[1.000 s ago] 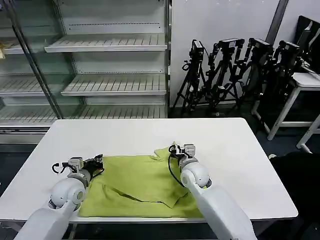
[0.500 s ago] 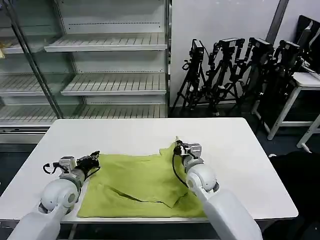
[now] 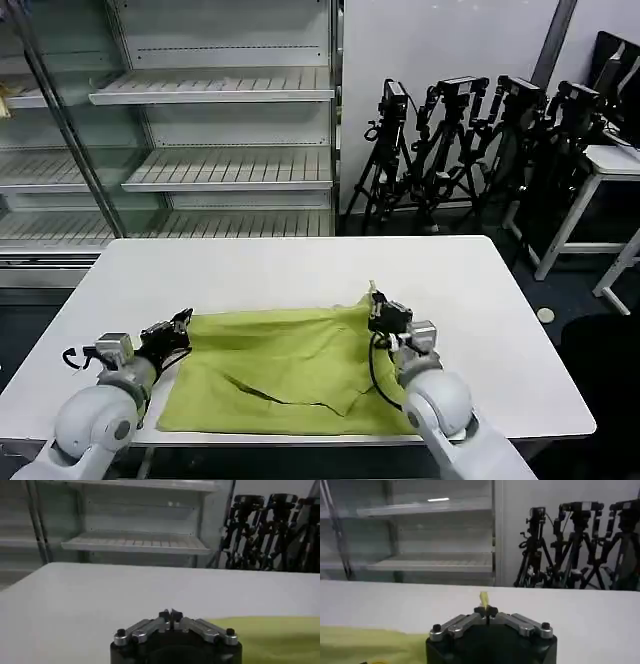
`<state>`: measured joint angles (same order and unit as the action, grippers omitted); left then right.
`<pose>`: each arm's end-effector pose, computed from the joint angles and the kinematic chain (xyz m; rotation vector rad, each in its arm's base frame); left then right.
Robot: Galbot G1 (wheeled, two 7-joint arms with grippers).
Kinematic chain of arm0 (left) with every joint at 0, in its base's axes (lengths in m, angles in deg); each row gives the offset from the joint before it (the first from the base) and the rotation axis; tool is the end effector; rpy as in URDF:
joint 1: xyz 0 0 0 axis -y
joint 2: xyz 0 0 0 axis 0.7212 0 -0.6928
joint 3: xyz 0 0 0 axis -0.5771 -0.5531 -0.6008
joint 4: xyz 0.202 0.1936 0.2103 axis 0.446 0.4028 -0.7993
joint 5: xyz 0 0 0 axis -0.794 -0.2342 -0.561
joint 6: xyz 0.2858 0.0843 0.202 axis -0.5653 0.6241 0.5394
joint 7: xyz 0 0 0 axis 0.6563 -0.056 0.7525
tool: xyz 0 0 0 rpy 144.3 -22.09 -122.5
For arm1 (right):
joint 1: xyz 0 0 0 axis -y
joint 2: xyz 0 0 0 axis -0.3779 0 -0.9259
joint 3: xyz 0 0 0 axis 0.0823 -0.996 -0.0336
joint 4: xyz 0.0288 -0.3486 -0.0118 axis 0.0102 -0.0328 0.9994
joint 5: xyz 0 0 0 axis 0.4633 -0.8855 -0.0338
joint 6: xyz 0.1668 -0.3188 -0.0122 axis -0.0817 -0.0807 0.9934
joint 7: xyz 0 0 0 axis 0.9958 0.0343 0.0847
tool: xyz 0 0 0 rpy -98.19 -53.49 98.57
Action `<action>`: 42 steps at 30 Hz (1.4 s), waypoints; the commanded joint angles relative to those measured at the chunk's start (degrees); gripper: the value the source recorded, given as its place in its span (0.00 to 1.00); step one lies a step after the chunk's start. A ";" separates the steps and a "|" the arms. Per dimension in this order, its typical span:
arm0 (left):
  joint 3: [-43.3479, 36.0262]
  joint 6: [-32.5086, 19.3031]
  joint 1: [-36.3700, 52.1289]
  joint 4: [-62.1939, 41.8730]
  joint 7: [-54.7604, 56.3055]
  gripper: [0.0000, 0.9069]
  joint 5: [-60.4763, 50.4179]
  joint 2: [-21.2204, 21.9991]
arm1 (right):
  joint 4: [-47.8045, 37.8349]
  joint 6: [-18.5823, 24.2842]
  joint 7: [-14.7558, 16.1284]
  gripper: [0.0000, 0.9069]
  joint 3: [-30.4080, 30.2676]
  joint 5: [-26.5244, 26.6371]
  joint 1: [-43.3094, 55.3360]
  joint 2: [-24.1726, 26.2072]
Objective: Fold and organize the clothes.
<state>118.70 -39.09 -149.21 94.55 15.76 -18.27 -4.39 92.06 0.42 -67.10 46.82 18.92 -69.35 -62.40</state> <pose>0.2792 0.1142 -0.2169 -0.0833 -2.7459 0.0555 0.2974 0.0347 -0.2370 0.3166 -2.9210 0.0236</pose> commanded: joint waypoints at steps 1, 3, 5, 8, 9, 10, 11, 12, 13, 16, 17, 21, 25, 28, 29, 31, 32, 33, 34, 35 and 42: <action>4.92 -0.68 -12.87 8.06 -1.29 0.02 -3.53 0.17 | 12.08 1.01 1.81 0.00 5.96 -4.93 -17.02 1.53; 4.80 -1.02 -13.93 8.35 -1.49 0.02 -5.01 0.62 | 12.86 1.32 2.26 0.00 6.40 -6.00 -20.00 1.35; 4.77 -0.70 -14.63 9.05 -1.22 0.02 -5.43 1.11 | 13.27 1.30 2.18 0.00 6.71 -6.53 -21.91 0.89; 4.58 -0.12 -14.93 9.20 -1.05 0.02 -6.29 1.61 | 13.03 0.98 1.83 0.00 7.17 -6.56 -23.63 -0.08; 4.50 0.03 -14.92 8.96 -0.96 0.02 -6.58 1.74 | 12.68 0.81 1.59 0.00 7.25 -6.56 -24.08 -0.58; 4.38 0.14 -14.84 8.71 -0.93 0.02 -6.84 1.84 | 12.47 0.61 1.32 0.00 7.26 -6.54 -24.31 -0.98; 4.34 0.27 -14.77 7.98 -0.89 0.02 -7.27 1.93 | 12.29 0.28 1.08 0.00 7.26 -6.48 -24.51 -1.34; 4.36 0.39 -14.73 7.76 -0.84 0.02 -7.31 2.01 | 12.17 -0.01 0.89 0.00 7.23 -6.40 -24.78 -1.67; 4.33 0.46 -14.73 7.26 -0.84 0.02 -7.40 2.05 | 12.02 -0.30 0.73 0.00 7.19 -6.33 -24.99 -1.95; 3.88 0.52 -14.82 6.11 -0.95 0.02 -8.48 2.22 | 11.38 -0.87 0.39 0.00 6.95 -6.20 -25.28 -2.35; 3.65 0.52 -14.85 5.81 -1.02 0.02 -8.98 2.30 | 11.26 -1.08 0.38 0.00 6.88 -6.22 -25.27 -2.49; 3.50 0.99 -14.90 5.27 -1.65 0.19 -9.56 2.93 | 11.47 -3.37 -0.08 0.03 6.47 -6.25 -25.18 -3.34; 3.78 0.40 -15.49 6.60 -1.83 1.00 -9.10 3.83 | 12.87 -3.75 0.04 1.00 6.65 -6.77 -26.05 -3.82; 4.48 -1.10 -16.15 7.92 -1.52 1.00 -8.78 4.95 | 15.09 -2.37 0.76 1.00 7.46 -7.99 -27.69 -3.95; 4.69 -1.80 -16.30 8.23 -1.26 1.00 -8.74 5.50 | 15.59 -2.00 0.92 1.00 7.79 -8.62 -28.35 -4.00; 4.94 -3.69 -17.16 9.04 -0.16 1.00 -8.39 7.08 | 17.04 -1.13 1.36 1.00 8.55 -9.86 -29.92 -4.18; 4.94 -4.39 -17.59 9.28 0.23 1.00 -8.41 7.87 | 17.44 -1.04 1.42 1.00 8.82 -9.94 -30.40 -4.20; 4.86 -5.02 -18.04 9.49 0.75 1.00 -8.40 8.44 | 18.51 -0.73 1.47 1.00 9.32 -10.01 -31.27 -4.47; 4.65 -5.71 -18.46 9.66 1.05 1.00 -8.28 9.39 | 18.89 -0.59 1.51 1.00 9.66 -10.10 -31.72 -4.63; 4.50 -6.19 -18.77 9.82 1.46 1.00 -8.07 10.26 | 19.59 -0.25 1.57 1.00 10.11 -10.27 -32.66 -4.84; 0.79 -7.47 -18.36 8.13 2.89 1.00 -7.77 14.82 | 21.28 0.81 1.74 1.00 11.53 -11.02 -36.03 -6.12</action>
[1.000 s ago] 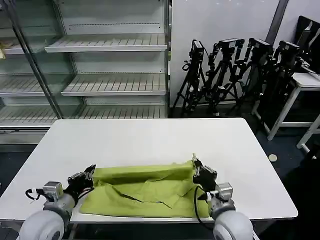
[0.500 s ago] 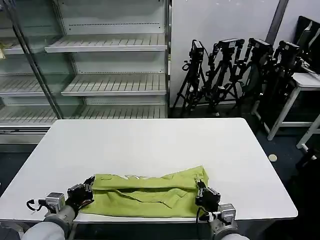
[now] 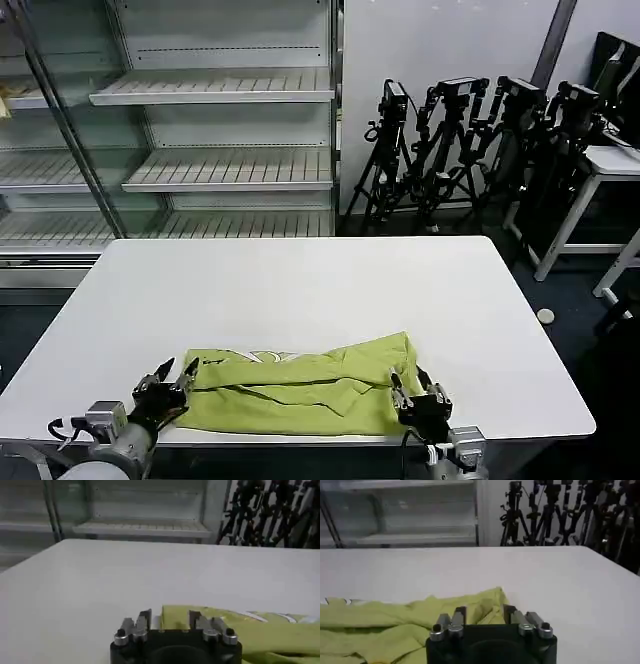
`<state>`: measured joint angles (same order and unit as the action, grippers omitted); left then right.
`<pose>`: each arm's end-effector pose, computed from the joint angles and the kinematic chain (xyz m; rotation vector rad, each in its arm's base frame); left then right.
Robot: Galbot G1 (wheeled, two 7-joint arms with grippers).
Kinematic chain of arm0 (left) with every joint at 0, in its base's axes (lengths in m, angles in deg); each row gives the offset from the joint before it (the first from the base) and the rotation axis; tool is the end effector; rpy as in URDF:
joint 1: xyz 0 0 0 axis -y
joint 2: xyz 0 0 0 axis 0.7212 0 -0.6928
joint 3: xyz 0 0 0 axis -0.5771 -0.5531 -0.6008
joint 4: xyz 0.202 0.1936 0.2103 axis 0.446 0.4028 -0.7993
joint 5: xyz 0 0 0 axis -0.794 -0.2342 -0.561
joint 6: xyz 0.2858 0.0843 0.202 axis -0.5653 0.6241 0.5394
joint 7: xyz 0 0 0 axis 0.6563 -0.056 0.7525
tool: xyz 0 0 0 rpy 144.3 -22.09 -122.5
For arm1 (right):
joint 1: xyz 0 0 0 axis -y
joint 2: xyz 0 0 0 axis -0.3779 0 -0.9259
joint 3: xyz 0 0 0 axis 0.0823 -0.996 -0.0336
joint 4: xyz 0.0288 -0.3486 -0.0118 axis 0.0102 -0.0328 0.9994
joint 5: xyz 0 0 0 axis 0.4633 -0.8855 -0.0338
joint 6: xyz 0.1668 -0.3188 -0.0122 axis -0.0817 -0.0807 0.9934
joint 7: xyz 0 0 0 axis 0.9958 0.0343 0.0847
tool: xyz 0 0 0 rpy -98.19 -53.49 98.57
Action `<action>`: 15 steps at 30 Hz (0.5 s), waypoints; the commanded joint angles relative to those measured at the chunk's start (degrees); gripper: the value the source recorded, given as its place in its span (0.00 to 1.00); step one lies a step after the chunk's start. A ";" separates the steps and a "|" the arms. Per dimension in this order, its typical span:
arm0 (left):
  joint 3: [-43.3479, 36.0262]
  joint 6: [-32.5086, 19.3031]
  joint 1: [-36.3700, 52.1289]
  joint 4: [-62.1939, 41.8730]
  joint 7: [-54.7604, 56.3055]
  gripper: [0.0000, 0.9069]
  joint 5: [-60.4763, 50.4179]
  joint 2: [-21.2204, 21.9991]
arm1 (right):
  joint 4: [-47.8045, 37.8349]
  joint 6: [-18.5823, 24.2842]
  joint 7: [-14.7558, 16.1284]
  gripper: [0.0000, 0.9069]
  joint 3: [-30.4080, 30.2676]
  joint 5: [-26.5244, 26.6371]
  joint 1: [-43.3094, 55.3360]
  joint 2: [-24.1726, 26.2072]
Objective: Fold and organize the clothes.
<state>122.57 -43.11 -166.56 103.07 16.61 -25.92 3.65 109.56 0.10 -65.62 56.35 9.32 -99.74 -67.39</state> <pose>0.1952 0.0868 -0.2457 -0.0010 -2.7073 0.1022 0.1577 0.0204 -0.2382 0.1541 -2.8006 -0.0205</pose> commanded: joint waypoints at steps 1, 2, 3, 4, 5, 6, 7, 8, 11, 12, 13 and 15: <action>-3.79 -3.60 -0.75 -1.05 2.13 1.00 -0.34 7.16 | 3.85 1.23 0.26 1.00 2.06 -1.52 -5.85 -1.22; -4.39 -3.64 -0.61 -1.49 2.18 1.00 -0.38 7.49 | 4.05 1.39 0.25 1.00 2.25 -1.61 -6.41 -1.38; -4.93 -3.64 -0.44 -1.78 2.24 1.00 -0.42 7.70 | 4.21 1.51 0.25 1.00 2.37 -1.64 -6.75 -1.45; -5.40 -3.69 -0.31 -2.28 2.28 1.00 -0.66 8.06 | 4.33 1.61 0.23 1.00 2.48 -1.65 -7.05 -1.50; -5.77 -3.83 -0.18 -2.94 2.28 0.97 -0.83 8.31 | 4.46 1.67 0.20 1.00 2.63 -1.63 -7.29 -1.57; -6.16 -3.97 -0.07 -3.32 2.28 0.71 -0.88 8.58 | 4.61 1.72 0.20 1.00 2.76 -1.62 -7.51 -1.62; -6.48 -4.08 0.00 -3.44 2.26 0.07 -0.95 8.76 | 4.72 1.79 0.18 1.00 2.86 -1.60 -7.77 -1.64; -6.81 -4.29 -0.01 -3.62 2.18 0.02 -1.12 8.93 | 4.75 1.83 0.18 1.00 2.98 -1.60 -7.94 -1.68; -7.68 -4.50 0.12 -4.14 2.11 0.02 -1.95 9.36 | 5.13 1.91 0.06 1.00 3.25 -1.60 -8.42 -1.99; -7.84 -4.55 0.19 -4.40 2.13 0.02 -2.06 9.50 | 5.17 1.93 0.02 1.00 3.25 -1.60 -8.56 -2.08; -7.94 -4.54 0.23 -4.51 2.14 0.02 -2.04 9.61 | 5.25 1.98 0.00 1.00 3.23 -1.60 -8.71 -2.22; -7.94 -4.55 0.22 -4.64 2.16 0.02 -1.94 9.76 | 5.34 2.01 -0.08 1.00 3.16 -1.60 -8.93 -2.43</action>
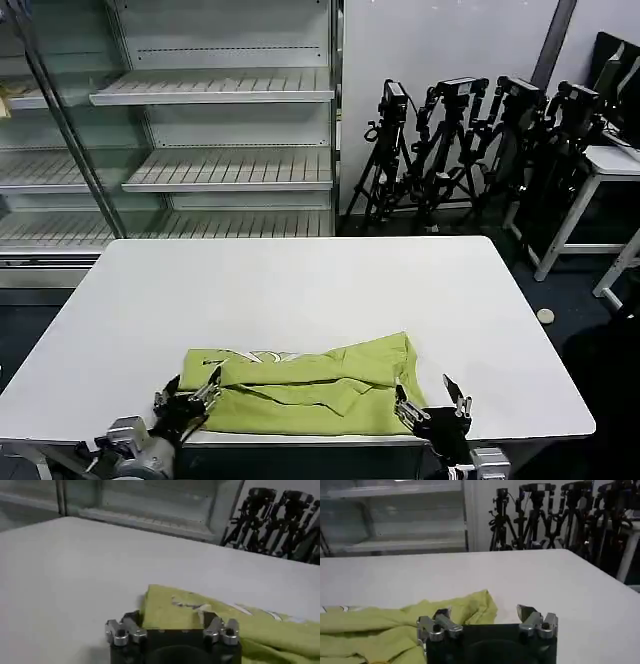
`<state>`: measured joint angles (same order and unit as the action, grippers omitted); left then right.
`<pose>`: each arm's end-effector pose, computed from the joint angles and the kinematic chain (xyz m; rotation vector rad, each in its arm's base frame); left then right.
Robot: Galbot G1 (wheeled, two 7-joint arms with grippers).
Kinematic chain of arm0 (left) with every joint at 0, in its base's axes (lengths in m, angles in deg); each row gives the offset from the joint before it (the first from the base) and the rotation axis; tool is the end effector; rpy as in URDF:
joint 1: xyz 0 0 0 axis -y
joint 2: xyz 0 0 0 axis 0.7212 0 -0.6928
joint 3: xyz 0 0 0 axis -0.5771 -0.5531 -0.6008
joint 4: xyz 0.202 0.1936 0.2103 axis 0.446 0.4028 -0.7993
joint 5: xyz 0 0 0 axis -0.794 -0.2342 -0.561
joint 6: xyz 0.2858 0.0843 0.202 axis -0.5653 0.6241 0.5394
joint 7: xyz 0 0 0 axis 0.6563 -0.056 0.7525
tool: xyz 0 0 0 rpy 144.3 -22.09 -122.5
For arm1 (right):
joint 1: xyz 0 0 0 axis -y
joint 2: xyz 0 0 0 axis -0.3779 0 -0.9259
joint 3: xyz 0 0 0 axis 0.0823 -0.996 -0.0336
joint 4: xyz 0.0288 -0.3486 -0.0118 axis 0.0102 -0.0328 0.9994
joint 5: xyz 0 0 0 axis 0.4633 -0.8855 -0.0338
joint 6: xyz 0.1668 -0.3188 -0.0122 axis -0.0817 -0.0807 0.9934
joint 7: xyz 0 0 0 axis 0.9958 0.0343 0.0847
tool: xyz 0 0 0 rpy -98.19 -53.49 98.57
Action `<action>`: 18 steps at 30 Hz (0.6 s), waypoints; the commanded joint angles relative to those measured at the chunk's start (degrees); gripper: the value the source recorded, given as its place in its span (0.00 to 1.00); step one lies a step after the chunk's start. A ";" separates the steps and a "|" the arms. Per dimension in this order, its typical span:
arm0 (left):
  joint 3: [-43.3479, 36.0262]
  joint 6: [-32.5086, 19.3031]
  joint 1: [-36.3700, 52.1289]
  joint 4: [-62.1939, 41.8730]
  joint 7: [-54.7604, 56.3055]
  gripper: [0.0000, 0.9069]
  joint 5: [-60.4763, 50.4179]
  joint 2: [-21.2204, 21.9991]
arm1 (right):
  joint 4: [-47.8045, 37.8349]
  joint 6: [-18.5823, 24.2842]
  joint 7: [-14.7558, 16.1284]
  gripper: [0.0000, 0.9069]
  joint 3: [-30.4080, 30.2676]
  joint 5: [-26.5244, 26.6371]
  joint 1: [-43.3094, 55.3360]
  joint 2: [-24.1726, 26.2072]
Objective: Fold and organize the clothes.
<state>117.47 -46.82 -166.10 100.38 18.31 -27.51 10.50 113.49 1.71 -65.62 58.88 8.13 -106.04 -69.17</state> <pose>0.1895 0.0539 -0.2775 0.0389 -2.6885 0.2653 0.1323 0.0150 -0.2279 0.0871 -2.8046 -0.0501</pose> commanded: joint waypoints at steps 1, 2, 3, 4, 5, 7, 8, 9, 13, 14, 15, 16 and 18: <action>-2.83 -0.86 -0.28 -1.95 0.45 0.02 -0.25 2.93 | 1.41 0.45 -0.09 1.00 0.60 -0.43 -2.65 -0.70; -2.78 -0.91 -0.33 -2.00 0.43 0.02 -0.15 2.93 | 1.44 0.46 -0.12 1.00 0.59 -0.44 -2.67 -0.74; -2.72 -0.99 -0.36 -2.06 0.41 0.02 -0.04 2.92 | 1.47 0.47 -0.15 1.00 0.55 -0.46 -2.73 -0.85; -2.64 -1.06 -0.40 -2.13 0.41 0.02 0.16 2.91 | 1.46 0.50 -0.20 1.00 0.53 -0.45 -2.75 -0.92; -2.49 -1.08 -0.41 -2.17 0.41 0.02 0.58 2.91 | 1.44 0.50 -0.25 1.00 0.53 -0.45 -2.76 -0.97; -2.05 -1.07 -0.42 -2.11 0.42 0.02 1.51 2.85 | 1.40 0.55 -0.42 1.00 0.53 -0.44 -2.70 -1.05; -1.80 -1.08 -0.43 -2.01 0.41 0.02 2.05 2.79 | 1.40 0.60 -0.49 1.00 0.57 -0.44 -2.69 -1.06; -1.30 -1.09 -0.42 -1.90 0.41 0.02 2.51 2.72 | 1.42 0.66 -0.53 1.00 0.61 -0.44 -2.65 -1.07; 1.85 -1.36 -0.56 -0.60 0.52 0.02 3.37 2.02 | 1.58 0.71 -0.64 1.00 0.99 -0.31 -2.56 -1.12; 2.99 -1.33 -0.73 -0.34 0.50 0.02 3.81 1.82 | 1.63 0.71 -0.61 1.00 1.16 -0.26 -2.58 -1.14; 4.15 -1.26 -0.96 0.56 0.50 0.02 4.44 1.51 | 1.60 0.71 -0.58 1.00 1.31 -0.22 -2.51 -1.14; 5.34 -1.23 -1.07 0.90 0.49 0.02 4.99 1.22 | 1.54 0.72 -0.59 1.00 1.38 -0.19 -2.43 -1.15; 8.16 -1.23 -1.15 1.24 0.46 0.02 6.14 0.02 | 1.36 0.70 -0.61 1.00 1.65 -0.07 -2.06 -1.18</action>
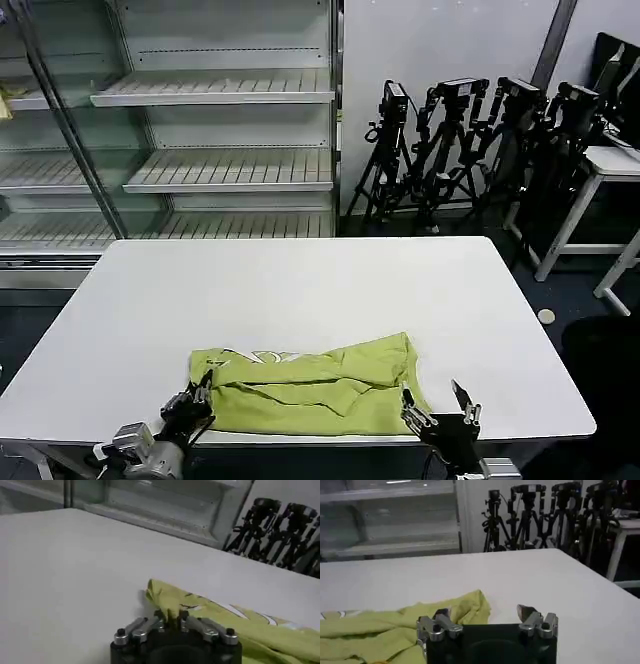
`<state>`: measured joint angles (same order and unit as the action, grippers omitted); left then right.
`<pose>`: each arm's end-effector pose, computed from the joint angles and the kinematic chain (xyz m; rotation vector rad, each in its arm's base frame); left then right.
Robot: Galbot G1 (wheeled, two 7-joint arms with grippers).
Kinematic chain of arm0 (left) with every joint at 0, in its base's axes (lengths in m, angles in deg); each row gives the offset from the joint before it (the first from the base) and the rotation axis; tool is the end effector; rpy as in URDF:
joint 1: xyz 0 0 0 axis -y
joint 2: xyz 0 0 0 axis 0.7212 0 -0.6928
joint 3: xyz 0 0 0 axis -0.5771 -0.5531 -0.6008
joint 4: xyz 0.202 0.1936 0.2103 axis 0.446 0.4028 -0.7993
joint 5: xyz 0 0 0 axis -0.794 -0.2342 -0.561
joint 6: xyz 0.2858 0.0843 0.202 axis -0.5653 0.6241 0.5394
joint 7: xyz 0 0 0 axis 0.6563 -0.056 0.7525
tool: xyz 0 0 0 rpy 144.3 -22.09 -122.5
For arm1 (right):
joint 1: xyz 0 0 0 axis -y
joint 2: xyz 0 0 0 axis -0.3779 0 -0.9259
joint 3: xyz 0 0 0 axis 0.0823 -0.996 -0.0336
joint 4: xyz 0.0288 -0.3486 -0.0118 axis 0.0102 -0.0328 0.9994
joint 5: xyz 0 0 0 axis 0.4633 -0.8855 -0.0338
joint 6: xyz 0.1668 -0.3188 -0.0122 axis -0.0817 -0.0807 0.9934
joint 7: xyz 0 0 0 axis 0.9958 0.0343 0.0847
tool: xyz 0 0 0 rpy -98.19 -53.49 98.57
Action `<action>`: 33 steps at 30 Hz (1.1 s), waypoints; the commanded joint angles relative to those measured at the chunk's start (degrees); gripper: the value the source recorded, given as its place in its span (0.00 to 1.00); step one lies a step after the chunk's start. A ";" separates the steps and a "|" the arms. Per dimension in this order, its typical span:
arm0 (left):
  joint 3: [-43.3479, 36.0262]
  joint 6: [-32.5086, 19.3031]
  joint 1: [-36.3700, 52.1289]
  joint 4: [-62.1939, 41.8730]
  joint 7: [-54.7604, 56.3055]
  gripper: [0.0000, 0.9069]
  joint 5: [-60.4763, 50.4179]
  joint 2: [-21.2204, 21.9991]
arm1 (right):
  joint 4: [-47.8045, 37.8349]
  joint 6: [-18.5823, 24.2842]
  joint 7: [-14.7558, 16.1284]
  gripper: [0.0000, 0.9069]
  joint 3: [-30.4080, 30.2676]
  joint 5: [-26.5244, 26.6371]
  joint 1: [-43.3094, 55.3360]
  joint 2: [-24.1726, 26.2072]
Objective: Fold and organize the clothes.
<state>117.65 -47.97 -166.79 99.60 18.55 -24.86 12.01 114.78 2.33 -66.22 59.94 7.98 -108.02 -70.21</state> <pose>0.1859 0.0524 -0.2853 0.0623 -2.6630 0.3613 0.1250 0.0129 -0.2237 0.0401 -2.8085 -0.0674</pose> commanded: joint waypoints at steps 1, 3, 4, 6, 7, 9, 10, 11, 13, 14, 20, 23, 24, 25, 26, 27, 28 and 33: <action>9.68 -0.03 -0.47 1.81 0.21 0.02 4.37 -2.59 | 0.03 0.07 -0.04 1.00 0.60 0.13 0.08 -0.16; 13.29 0.13 -0.48 0.98 0.17 0.02 6.49 -4.96 | 0.08 0.00 -0.07 1.00 0.63 0.29 0.32 -0.10; 15.43 0.19 -0.49 0.35 0.01 0.02 7.67 -6.33 | 0.03 -0.01 -0.07 1.00 0.60 0.29 0.40 0.02; 19.23 0.60 -0.47 -0.58 -0.21 0.02 10.60 -8.96 | -0.18 -0.03 -0.06 1.00 0.44 0.29 0.65 0.05; 21.45 0.90 -0.37 -1.11 -0.39 0.02 12.01 -10.15 | -0.28 -0.02 -0.08 1.00 0.35 0.29 0.80 0.03; 24.42 1.29 -0.12 -1.57 -0.68 0.02 13.90 -12.19 | -0.47 -0.03 -0.09 1.00 0.23 0.30 0.95 -0.04; 26.41 1.73 0.23 -2.14 -0.75 0.02 15.89 -13.80 | -0.58 -0.04 -0.11 1.00 0.01 0.27 1.05 -0.10; 27.80 2.15 0.54 -2.47 -0.77 0.02 17.59 -14.79 | -0.60 -0.06 -0.11 1.00 -0.11 0.25 1.07 -0.11; 30.13 2.68 1.01 -2.80 -0.89 0.02 20.08 -16.36 | -0.59 -0.06 -0.11 1.00 -0.20 0.21 1.03 -0.11; 30.92 2.91 1.09 -2.72 -0.94 0.02 20.99 -16.89 | -0.56 -0.04 -0.09 1.00 -0.12 0.21 0.99 -0.09; 30.90 6.16 0.86 4.52 -0.58 0.02 34.72 -14.88 | -0.47 0.02 -0.06 1.00 0.38 0.11 0.53 -0.12; 27.49 8.19 0.81 9.40 0.24 0.02 44.53 -11.97 | -0.41 0.03 -0.07 1.00 0.57 -0.01 0.16 -0.21; 25.41 8.55 0.86 10.60 0.31 0.02 46.36 -10.12 | -0.37 0.03 -0.08 1.00 0.63 -0.06 0.01 -0.25; 23.05 8.60 0.93 11.36 0.17 0.02 47.97 -9.04 | -0.32 0.03 -0.08 1.00 0.69 -0.06 -0.06 -0.26; 21.26 8.49 1.15 12.18 0.12 0.02 48.65 -7.29 | -0.27 0.07 -0.07 1.00 0.84 -0.10 -0.28 -0.34; 19.40 8.34 1.28 12.70 0.10 0.02 48.96 -6.78 | -0.21 0.09 -0.06 1.00 0.90 -0.13 -0.34 -0.40; 16.29 8.06 2.11 13.21 -0.03 0.02 49.07 -4.82 | -0.18 0.15 -0.06 1.00 1.06 -0.18 -0.53 -0.55; 6.54 6.51 4.83 13.06 -0.40 0.02 46.03 -0.98 | -0.06 0.62 0.10 1.00 1.46 -0.55 -1.55 -1.05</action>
<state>138.77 -42.00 -165.08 107.15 18.40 11.14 3.37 114.61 2.72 -66.21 61.13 7.61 -108.67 -71.03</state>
